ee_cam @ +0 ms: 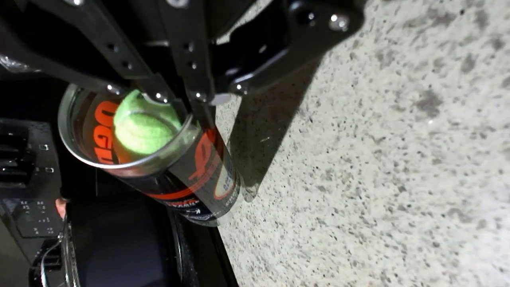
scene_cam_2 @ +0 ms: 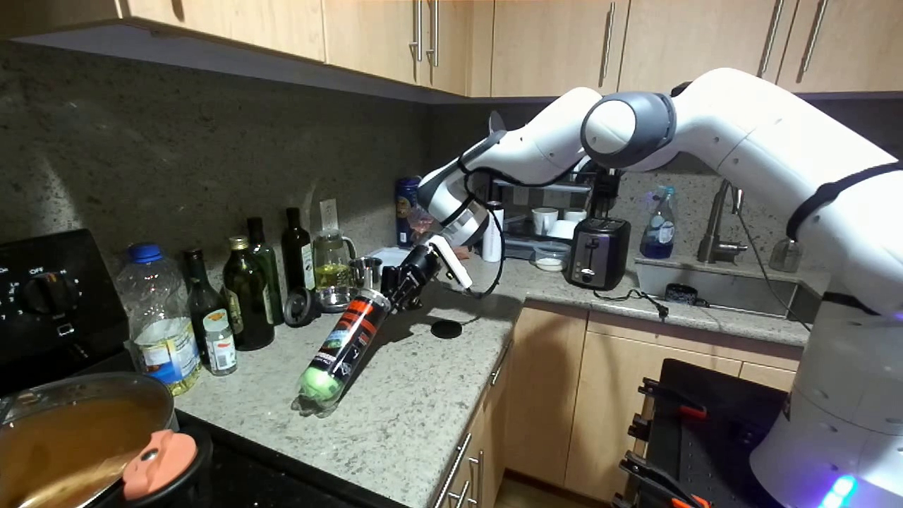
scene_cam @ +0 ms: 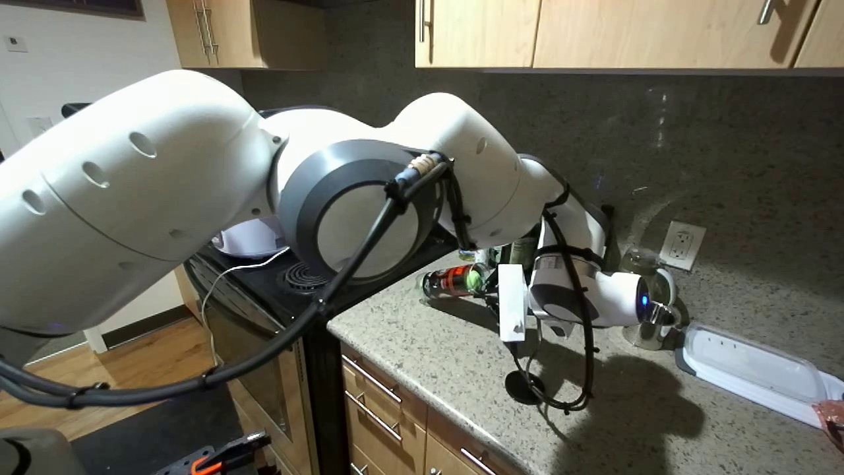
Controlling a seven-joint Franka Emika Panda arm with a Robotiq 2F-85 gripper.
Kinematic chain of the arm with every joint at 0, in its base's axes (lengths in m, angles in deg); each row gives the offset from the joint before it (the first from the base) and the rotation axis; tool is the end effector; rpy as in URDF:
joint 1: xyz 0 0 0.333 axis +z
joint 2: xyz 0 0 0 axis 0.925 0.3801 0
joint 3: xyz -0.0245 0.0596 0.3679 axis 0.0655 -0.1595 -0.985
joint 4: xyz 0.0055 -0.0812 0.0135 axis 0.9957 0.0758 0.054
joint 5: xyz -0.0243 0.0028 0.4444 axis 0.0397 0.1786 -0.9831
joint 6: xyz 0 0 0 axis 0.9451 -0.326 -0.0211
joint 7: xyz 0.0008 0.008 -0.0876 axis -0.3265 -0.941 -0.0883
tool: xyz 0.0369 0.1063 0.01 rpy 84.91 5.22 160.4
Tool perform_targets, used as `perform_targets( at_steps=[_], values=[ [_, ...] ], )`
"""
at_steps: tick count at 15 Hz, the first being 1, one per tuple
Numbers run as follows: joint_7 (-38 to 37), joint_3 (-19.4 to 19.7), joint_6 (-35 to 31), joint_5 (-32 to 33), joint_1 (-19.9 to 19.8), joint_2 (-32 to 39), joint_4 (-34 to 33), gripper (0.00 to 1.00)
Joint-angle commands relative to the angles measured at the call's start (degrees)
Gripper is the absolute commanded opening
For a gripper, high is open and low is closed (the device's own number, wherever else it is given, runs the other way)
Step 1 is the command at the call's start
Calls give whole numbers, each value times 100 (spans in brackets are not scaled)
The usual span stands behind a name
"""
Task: Place the container on its side
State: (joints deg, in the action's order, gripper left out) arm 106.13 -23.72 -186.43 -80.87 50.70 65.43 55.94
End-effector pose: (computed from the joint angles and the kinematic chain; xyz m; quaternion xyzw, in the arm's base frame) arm 0.7880 -0.0991 0.1509 -0.8460 0.1392 0.0724 0.5096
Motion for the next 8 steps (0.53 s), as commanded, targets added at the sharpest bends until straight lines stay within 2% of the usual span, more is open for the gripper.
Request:
perform_targets(
  at_steps=[1, 6, 7, 8],
  values=[
    [-792, 102, 416, -85, 8, 225, -384, 1],
    [-1471, 144, 600, -107, -14, 508, -648, 1],
    [-1124, 176, 361, -58, 34, 376, -384, 5],
    [-1190, 176, 395, -58, 26, 430, -439, 5]
  ],
)
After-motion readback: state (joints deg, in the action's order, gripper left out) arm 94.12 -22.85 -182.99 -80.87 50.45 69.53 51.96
